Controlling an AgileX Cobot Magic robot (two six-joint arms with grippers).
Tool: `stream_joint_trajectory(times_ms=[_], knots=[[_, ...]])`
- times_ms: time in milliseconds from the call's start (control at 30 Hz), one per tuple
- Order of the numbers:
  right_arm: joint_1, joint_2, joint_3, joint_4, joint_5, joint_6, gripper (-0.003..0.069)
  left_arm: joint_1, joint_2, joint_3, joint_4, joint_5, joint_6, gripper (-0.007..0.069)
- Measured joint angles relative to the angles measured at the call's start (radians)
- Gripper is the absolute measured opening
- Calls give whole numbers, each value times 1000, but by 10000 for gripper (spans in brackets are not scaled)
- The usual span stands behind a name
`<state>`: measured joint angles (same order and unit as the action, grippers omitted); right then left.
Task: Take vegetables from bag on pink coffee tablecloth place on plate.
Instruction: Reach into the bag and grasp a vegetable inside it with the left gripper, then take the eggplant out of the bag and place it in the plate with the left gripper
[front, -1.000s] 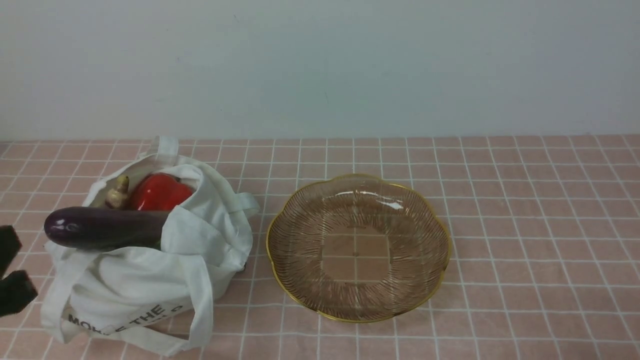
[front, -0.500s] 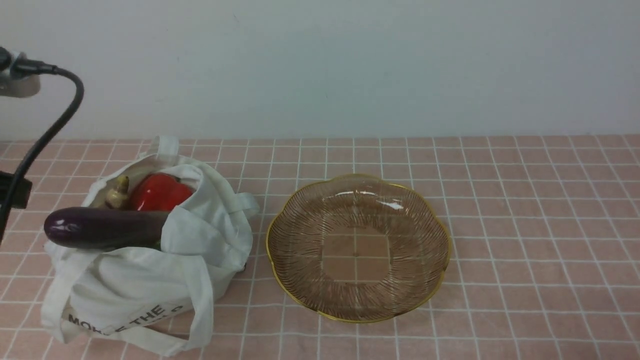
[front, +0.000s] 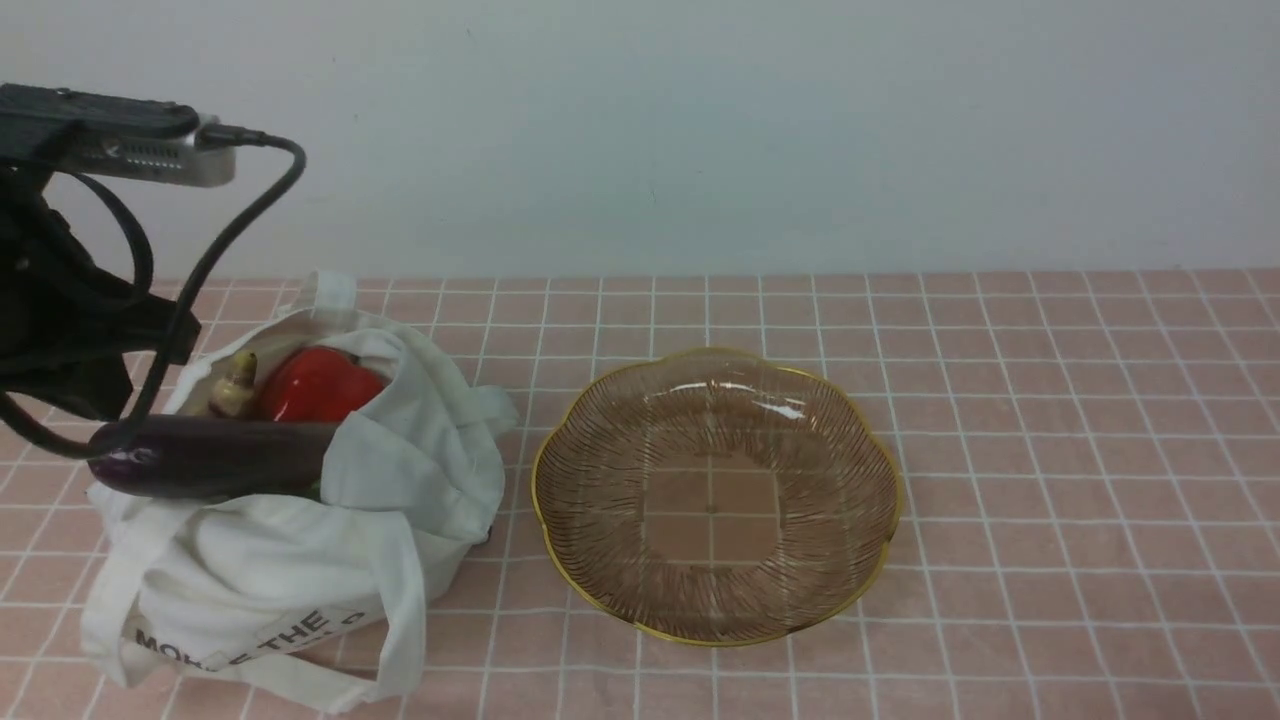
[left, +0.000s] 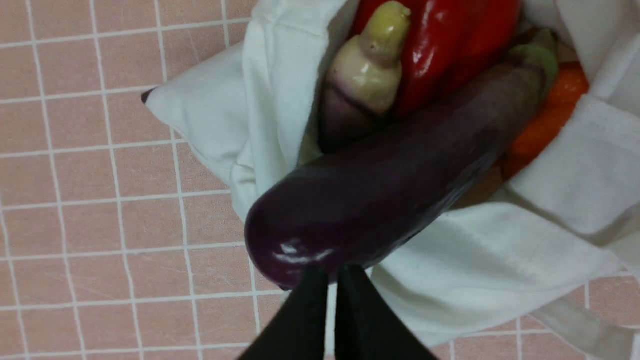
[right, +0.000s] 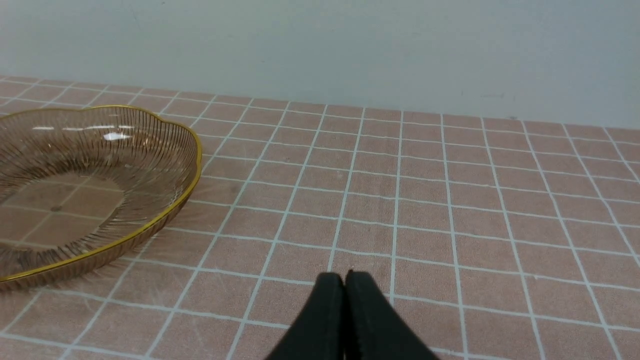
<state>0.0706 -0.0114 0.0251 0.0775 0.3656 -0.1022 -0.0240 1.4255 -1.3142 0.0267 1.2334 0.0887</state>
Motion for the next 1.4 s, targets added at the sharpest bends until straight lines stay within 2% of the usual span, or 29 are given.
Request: stream_joint_trajectory(times_ms=[167,233,333,367,400,500,567,867,933,1100,1400], knots=[[0,0,0,0,0,0,-15,0,0,0,-1,-19,88,124],[0,0,0,0,0,0,-15,0,1,0,-1,-35,152,243],[0,0,0,0,0,0,-15,0,8,0,-1,-37,196,341],[0,0,0,0,0,0,-15,0,19,-1,-1,-41,225,417],[0,0,0,0,0,0,-15,0,30,-1,1,-45,237,461],[0,0,0,0,0,0,-15,0,71,-1,9,-56,247,563],[0,0,0,0,0,0,-15,0,103,-1,9,-55,251,598],[0,0,0,0,0,0,-15,0,191,-1,3,-40,253,603],[0,0,0,0,0,0,-15,0,199,-1,3,-37,253,578],[0,0,0,0,0,0,-15,0,201,-2,0,-24,253,449],[0,0,0,0,0,0,-15,0,171,-54,-3,-5,226,449]])
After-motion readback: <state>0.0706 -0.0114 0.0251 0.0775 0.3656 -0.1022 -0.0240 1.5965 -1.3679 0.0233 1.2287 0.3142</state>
